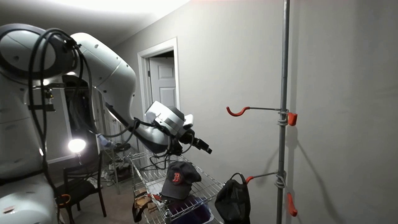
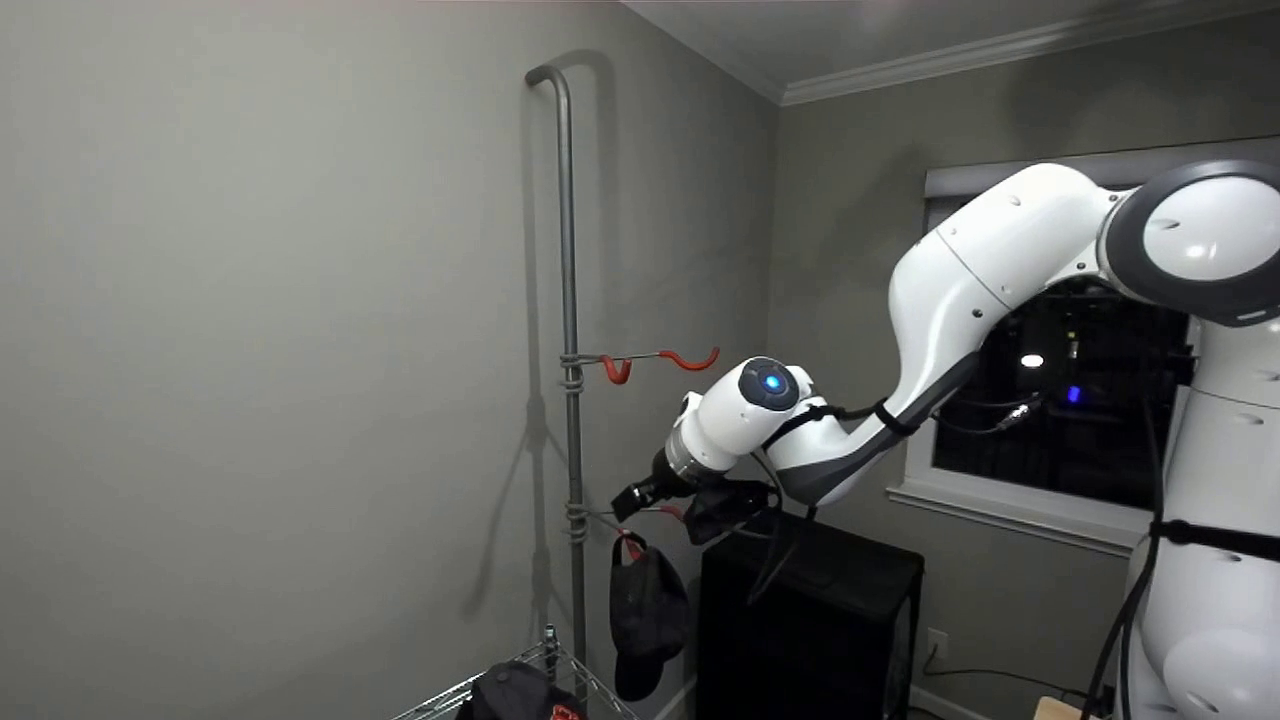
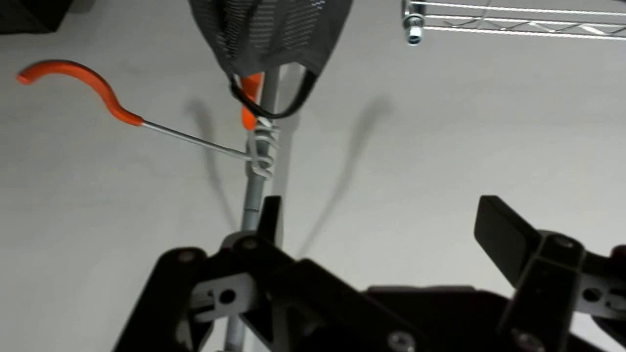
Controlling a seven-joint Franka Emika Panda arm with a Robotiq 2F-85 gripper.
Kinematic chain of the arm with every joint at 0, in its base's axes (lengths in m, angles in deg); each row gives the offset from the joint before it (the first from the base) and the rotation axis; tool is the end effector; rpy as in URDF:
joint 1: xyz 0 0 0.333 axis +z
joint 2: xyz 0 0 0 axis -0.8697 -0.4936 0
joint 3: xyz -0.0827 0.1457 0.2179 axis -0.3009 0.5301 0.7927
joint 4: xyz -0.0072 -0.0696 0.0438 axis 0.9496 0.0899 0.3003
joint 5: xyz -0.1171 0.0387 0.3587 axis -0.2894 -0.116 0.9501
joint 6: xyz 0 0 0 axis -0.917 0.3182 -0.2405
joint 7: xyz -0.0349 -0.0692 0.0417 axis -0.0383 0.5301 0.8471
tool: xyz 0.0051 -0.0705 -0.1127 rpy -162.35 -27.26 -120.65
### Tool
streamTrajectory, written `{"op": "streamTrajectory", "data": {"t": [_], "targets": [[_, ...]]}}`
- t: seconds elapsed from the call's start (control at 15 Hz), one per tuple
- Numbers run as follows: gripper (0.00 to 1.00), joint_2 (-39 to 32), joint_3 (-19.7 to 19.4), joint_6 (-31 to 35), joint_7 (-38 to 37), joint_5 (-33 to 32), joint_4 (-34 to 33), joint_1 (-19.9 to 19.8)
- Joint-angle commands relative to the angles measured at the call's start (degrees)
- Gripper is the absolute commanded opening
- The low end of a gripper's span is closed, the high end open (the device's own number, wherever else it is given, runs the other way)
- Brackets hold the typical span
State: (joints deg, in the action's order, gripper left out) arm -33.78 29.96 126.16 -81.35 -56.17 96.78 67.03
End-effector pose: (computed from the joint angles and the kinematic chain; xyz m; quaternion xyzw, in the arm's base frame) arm 0.5020 0.1181 0.3348 0.9159 -0.0272 0.3961 0.0598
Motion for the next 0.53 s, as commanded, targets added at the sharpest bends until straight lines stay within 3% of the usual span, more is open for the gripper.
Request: {"op": "streamTrajectory", "data": {"t": [0.0,0.47], "targets": [[1.0,-0.16,-3.84,3.98,-9.98,-8.43,2.13,-3.97],[1.0,-6.03,-10.91,13.72,-16.73,-18.67,0.61,-8.88]]}}
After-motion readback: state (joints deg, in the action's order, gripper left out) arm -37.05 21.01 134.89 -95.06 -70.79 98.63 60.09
